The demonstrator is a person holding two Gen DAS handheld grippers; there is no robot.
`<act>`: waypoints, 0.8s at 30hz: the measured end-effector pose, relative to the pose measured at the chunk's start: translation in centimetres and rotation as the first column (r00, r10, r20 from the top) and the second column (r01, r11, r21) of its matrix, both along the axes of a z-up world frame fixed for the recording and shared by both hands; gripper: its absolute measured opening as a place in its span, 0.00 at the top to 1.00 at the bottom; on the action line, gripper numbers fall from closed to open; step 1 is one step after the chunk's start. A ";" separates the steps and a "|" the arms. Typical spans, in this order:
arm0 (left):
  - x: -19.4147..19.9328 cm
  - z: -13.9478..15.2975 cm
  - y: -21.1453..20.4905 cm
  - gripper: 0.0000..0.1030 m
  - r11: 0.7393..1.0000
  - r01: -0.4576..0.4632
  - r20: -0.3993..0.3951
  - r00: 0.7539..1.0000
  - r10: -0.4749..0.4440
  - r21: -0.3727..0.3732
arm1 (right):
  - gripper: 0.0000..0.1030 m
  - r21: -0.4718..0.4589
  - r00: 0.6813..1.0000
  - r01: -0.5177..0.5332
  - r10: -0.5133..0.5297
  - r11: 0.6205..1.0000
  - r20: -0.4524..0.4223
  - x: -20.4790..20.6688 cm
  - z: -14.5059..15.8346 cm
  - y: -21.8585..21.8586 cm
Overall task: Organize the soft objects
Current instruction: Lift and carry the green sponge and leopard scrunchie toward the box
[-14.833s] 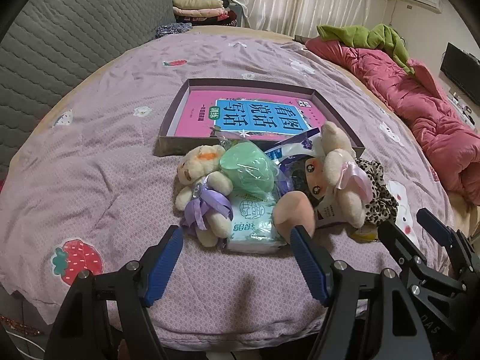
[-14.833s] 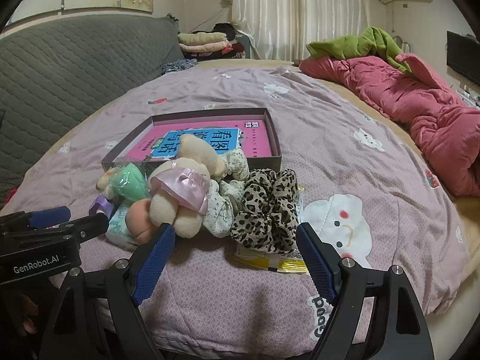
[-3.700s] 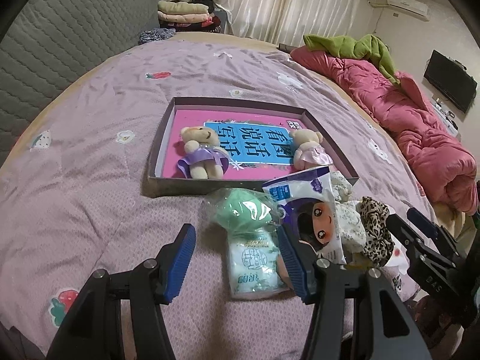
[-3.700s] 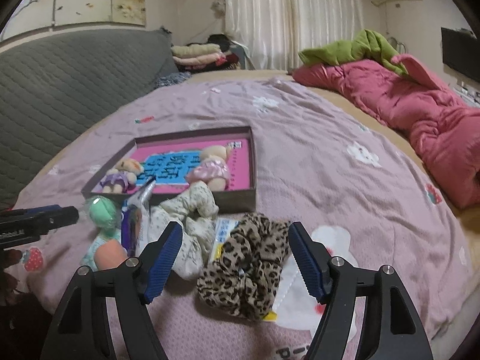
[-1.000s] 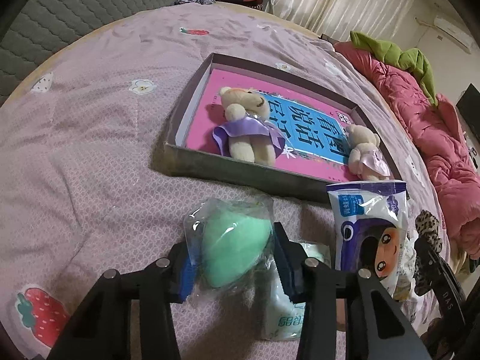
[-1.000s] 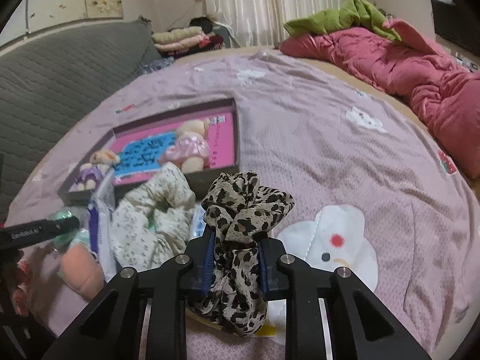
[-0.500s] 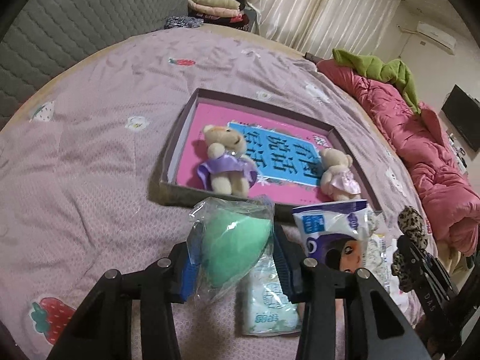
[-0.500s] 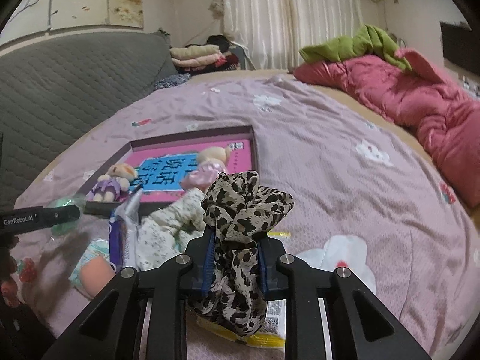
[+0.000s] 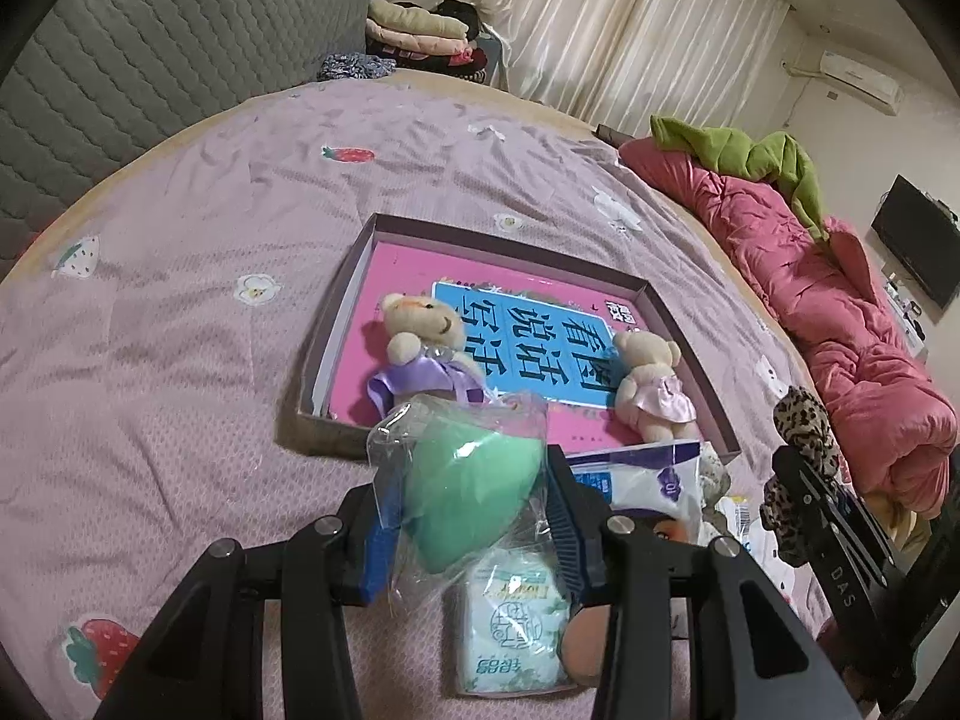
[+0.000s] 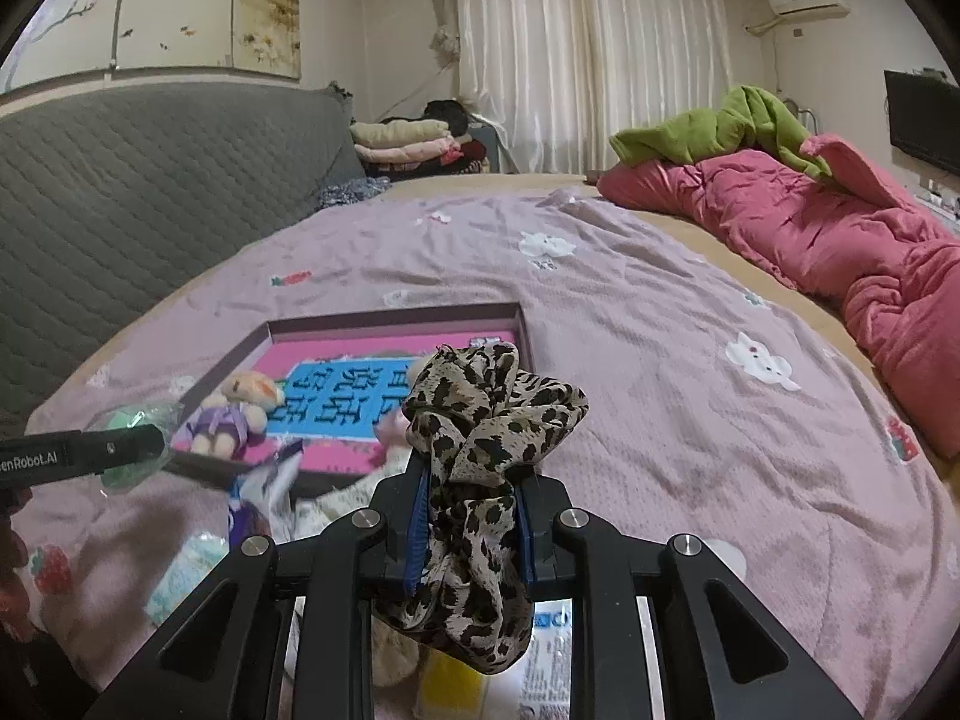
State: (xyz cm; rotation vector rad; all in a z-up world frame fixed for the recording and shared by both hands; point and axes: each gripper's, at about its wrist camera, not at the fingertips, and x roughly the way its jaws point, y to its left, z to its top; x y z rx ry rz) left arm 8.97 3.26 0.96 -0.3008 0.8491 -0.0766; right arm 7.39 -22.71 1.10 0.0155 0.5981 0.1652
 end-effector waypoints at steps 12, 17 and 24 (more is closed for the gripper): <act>2.3 1.1 -0.3 0.57 1.000 0.002 0.033 0.999 -0.002 -0.003 | 0.77 0.030 1.000 -0.010 0.010 1.000 0.018 1.9 1.4 0.0; 3.4 1.5 -1.2 0.57 1.000 0.015 0.036 0.999 -0.015 0.002 | 0.77 0.042 0.999 0.006 -0.008 0.999 0.042 4.0 2.3 0.3; 4.9 1.9 -2.2 0.57 1.000 0.023 0.036 0.999 -0.023 0.009 | 0.77 0.015 0.999 0.010 -0.011 1.000 0.046 6.9 2.6 1.0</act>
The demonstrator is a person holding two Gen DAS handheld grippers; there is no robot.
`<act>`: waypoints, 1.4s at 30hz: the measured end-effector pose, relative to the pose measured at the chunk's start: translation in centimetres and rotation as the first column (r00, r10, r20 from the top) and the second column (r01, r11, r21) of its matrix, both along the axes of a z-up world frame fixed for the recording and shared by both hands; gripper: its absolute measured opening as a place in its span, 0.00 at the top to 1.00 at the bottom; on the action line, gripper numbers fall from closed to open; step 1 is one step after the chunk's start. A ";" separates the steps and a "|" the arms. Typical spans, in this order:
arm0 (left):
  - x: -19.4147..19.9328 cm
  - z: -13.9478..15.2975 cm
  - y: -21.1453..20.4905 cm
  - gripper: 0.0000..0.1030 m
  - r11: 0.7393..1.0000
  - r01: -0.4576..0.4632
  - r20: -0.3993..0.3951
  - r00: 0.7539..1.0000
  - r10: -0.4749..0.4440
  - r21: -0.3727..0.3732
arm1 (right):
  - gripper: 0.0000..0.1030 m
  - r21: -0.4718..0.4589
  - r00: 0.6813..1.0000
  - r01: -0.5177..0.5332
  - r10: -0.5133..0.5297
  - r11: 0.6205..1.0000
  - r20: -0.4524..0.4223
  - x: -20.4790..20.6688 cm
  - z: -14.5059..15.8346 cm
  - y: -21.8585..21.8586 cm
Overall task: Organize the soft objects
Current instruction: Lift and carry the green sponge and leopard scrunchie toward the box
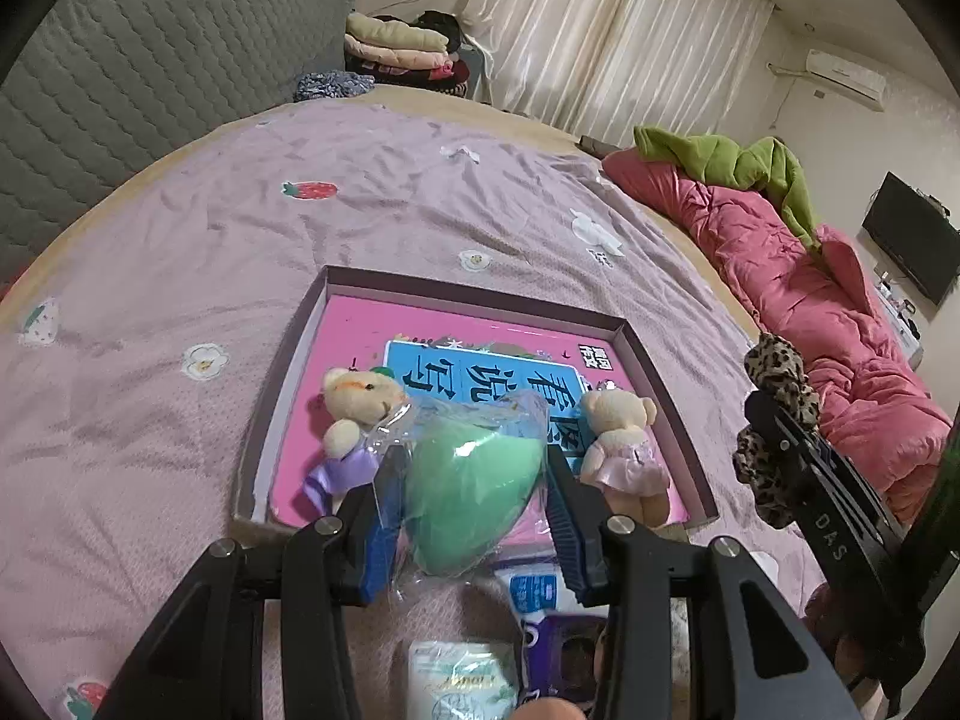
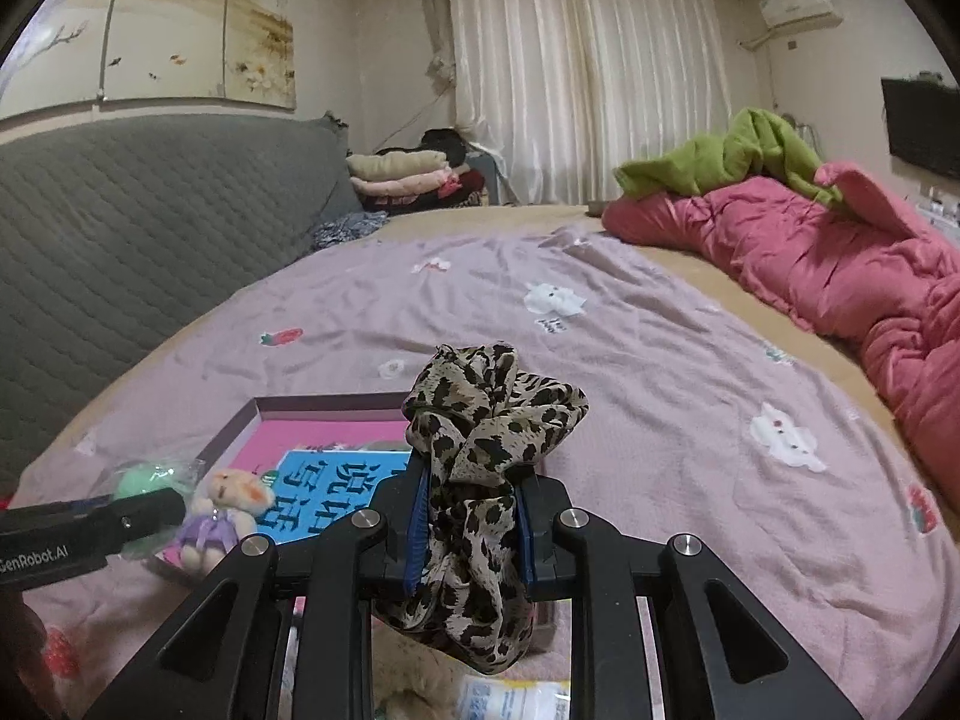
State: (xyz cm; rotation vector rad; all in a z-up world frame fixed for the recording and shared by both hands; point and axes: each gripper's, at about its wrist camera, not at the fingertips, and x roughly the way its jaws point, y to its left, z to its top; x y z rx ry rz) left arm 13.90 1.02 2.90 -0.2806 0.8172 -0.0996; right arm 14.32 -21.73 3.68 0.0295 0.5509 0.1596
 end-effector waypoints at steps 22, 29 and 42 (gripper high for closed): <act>4.9 -1.8 -1.8 0.57 0.999 -0.009 -0.040 0.999 0.011 0.047 | 0.77 0.012 0.997 -0.065 0.065 0.998 -0.037 2.9 -2.9 -1.2; 5.9 -2.6 -2.1 0.57 0.998 -0.008 -0.060 0.998 0.012 0.057 | 0.77 -0.011 0.998 -0.069 0.068 0.998 -0.014 2.8 -2.9 -1.6; 7.1 -5.1 -3.0 0.57 0.997 0.034 -0.128 0.992 -0.024 0.075 | 0.77 -0.003 1.000 -0.013 0.013 1.000 -0.006 3.3 -3.5 -2.1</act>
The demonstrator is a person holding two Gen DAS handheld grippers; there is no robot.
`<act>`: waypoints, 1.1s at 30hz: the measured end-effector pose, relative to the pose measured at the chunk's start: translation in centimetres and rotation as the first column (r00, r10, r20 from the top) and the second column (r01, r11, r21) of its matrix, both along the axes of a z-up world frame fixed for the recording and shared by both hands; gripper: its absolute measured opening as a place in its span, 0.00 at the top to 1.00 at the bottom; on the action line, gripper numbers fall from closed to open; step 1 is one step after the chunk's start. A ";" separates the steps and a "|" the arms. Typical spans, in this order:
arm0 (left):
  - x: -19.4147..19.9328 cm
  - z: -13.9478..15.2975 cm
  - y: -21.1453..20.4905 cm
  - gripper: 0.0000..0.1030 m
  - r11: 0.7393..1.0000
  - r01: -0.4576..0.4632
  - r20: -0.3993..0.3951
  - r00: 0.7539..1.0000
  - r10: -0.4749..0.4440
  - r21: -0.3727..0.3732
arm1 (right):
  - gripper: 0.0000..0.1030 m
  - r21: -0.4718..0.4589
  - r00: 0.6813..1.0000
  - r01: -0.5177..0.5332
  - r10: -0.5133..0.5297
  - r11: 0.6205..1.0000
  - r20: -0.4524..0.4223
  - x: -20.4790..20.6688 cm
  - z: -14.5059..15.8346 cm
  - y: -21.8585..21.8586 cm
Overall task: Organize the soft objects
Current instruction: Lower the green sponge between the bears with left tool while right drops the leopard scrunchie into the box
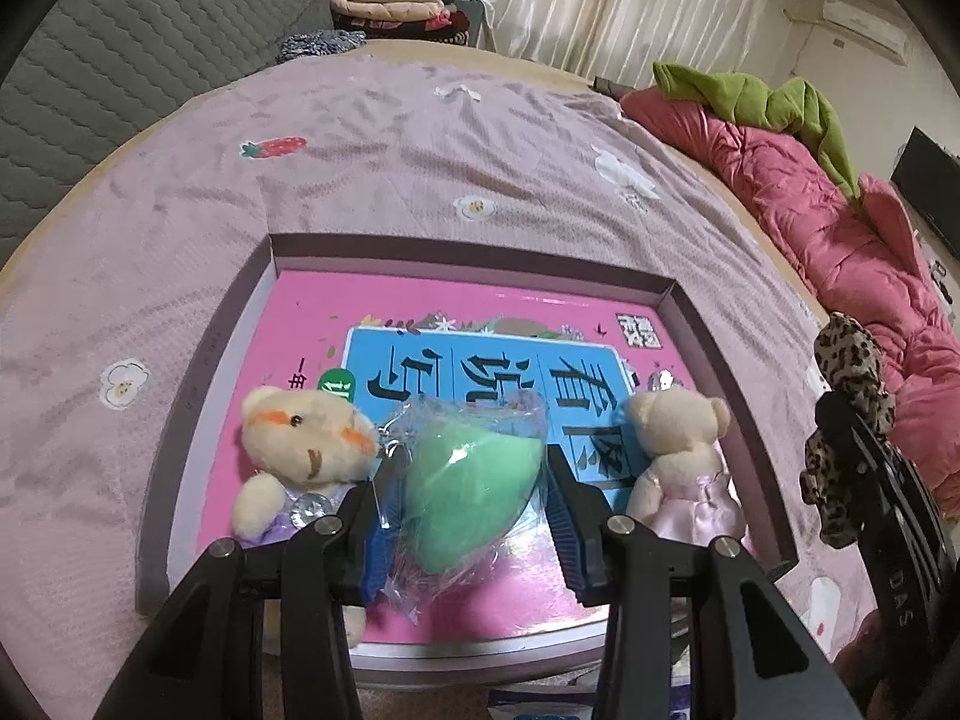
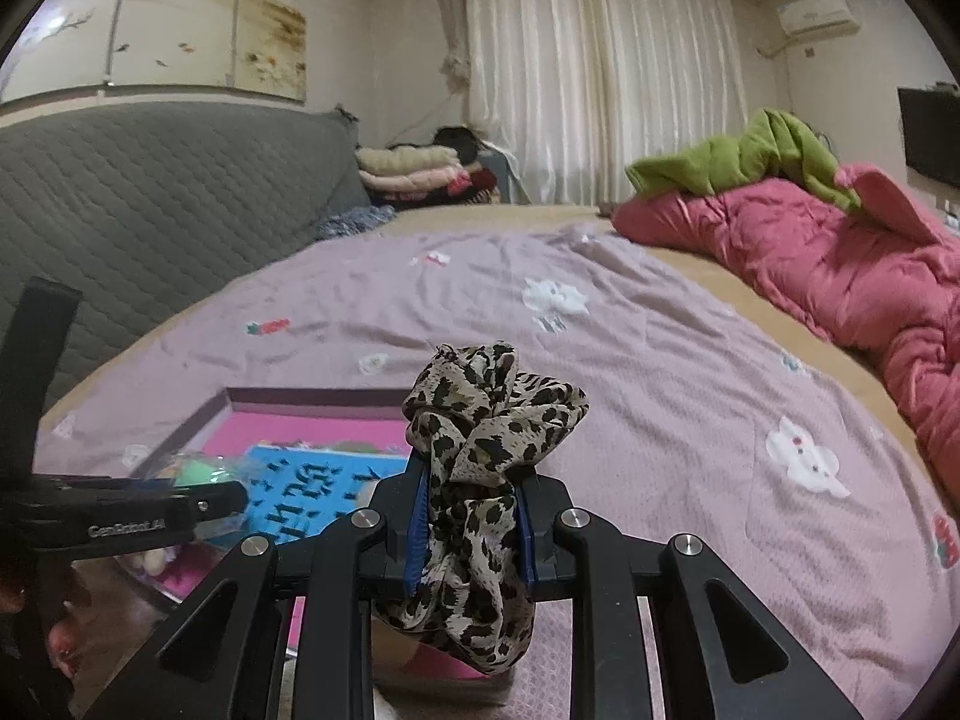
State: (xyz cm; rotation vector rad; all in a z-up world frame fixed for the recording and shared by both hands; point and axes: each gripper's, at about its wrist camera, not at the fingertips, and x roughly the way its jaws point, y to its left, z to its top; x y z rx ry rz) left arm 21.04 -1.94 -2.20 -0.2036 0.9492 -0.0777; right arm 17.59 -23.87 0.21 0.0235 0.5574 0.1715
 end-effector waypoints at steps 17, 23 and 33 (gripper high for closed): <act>0.1 -1.0 -1.1 0.57 0.999 0.046 -0.028 0.999 -0.045 0.013 | 0.75 -0.031 0.990 -0.017 0.012 0.999 -0.137 1.8 -2.8 0.7; 0.1 -1.2 -1.1 0.57 0.999 0.053 -0.034 0.998 -0.052 0.012 | 0.75 -0.057 0.986 -0.068 0.059 0.996 -0.154 1.9 -3.4 1.8; 0.0 -1.4 -1.2 0.57 0.998 0.053 -0.040 0.998 -0.053 0.015 | 0.72 -0.049 0.973 -0.072 0.059 0.996 -0.221 2.6 -4.4 2.0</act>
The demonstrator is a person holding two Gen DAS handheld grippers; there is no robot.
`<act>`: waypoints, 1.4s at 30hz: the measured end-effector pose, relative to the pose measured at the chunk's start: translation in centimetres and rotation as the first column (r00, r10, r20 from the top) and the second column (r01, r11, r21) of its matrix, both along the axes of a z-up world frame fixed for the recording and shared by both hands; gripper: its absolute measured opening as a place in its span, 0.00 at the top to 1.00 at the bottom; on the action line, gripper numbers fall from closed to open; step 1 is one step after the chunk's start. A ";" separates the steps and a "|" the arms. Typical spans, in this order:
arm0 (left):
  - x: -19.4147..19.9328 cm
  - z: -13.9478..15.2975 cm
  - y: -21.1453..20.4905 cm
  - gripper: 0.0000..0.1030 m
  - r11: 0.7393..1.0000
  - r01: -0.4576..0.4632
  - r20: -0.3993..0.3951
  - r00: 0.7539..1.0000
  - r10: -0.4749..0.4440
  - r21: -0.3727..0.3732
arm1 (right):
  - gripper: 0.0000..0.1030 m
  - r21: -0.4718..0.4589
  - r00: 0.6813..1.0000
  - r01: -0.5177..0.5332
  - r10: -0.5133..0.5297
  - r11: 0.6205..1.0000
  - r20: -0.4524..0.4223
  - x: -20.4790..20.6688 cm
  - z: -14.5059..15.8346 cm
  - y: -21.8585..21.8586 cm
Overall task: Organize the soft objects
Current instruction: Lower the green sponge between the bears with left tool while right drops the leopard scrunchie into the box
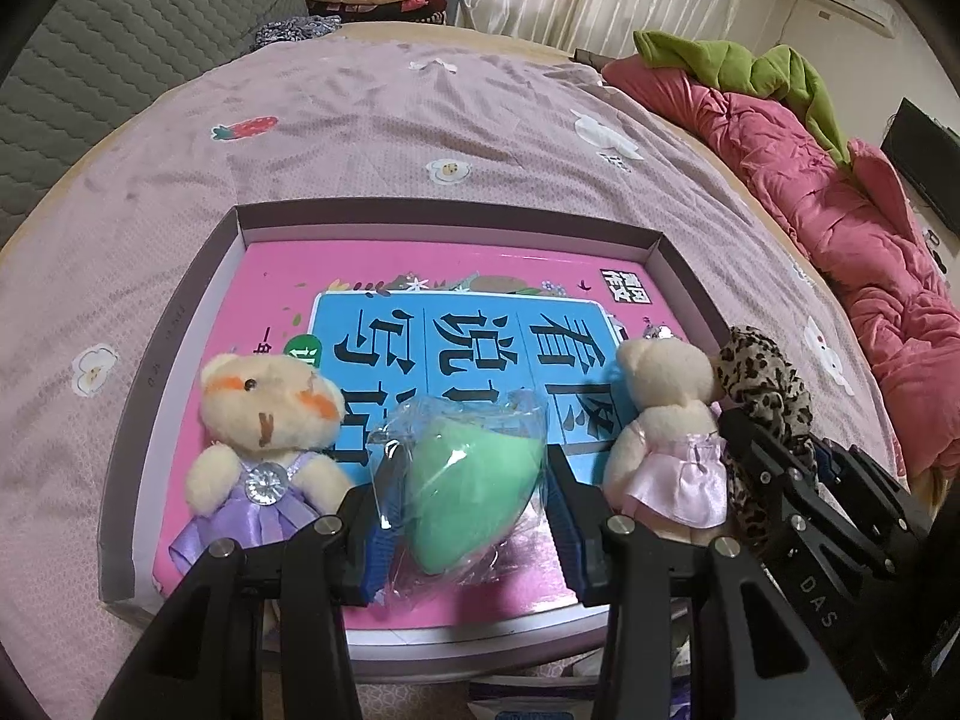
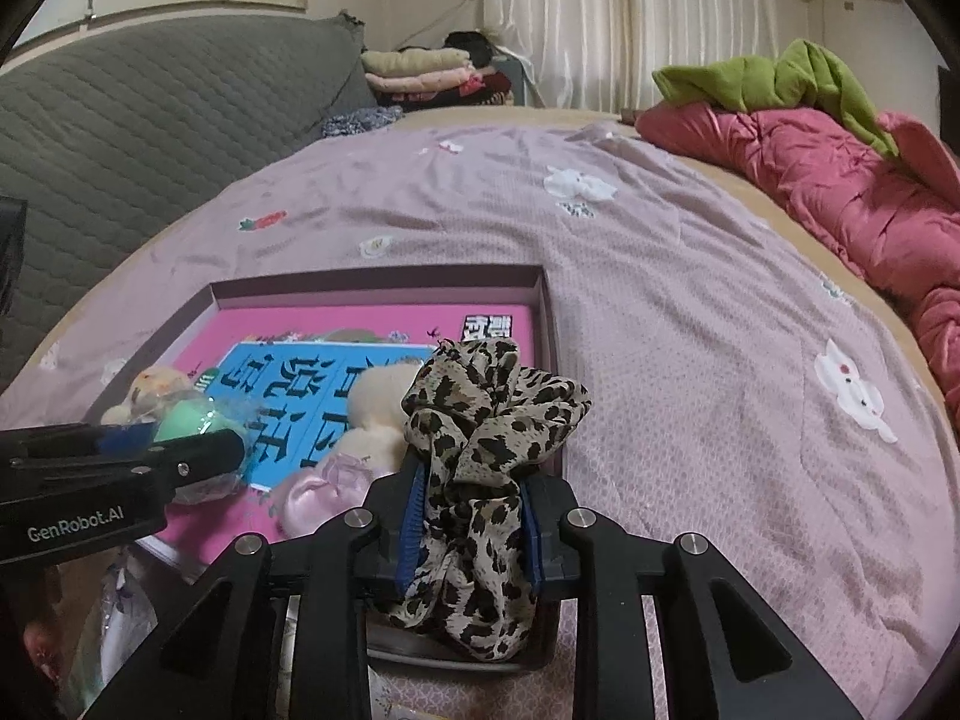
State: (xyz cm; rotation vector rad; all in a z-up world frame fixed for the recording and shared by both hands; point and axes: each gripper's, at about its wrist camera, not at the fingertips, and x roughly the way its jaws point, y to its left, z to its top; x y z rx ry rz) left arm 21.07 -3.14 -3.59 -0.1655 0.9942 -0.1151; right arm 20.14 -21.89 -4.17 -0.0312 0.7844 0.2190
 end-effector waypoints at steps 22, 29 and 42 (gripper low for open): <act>0.2 -0.5 -0.1 0.57 1.000 -0.011 -0.001 1.000 0.011 0.020 | 0.34 0.025 0.998 -0.023 0.021 0.999 0.064 -0.9 1.4 -0.2; 0.4 -0.6 -0.2 0.56 1.000 -0.014 -0.005 1.000 0.014 0.022 | 0.32 0.050 0.995 0.005 -0.010 0.999 0.097 -1.1 2.2 -1.0; 0.7 -0.5 0.5 0.55 1.000 -0.026 -0.029 0.999 0.026 -0.013 | 0.32 0.090 0.994 0.026 -0.036 0.996 0.103 -1.1 2.5 -1.9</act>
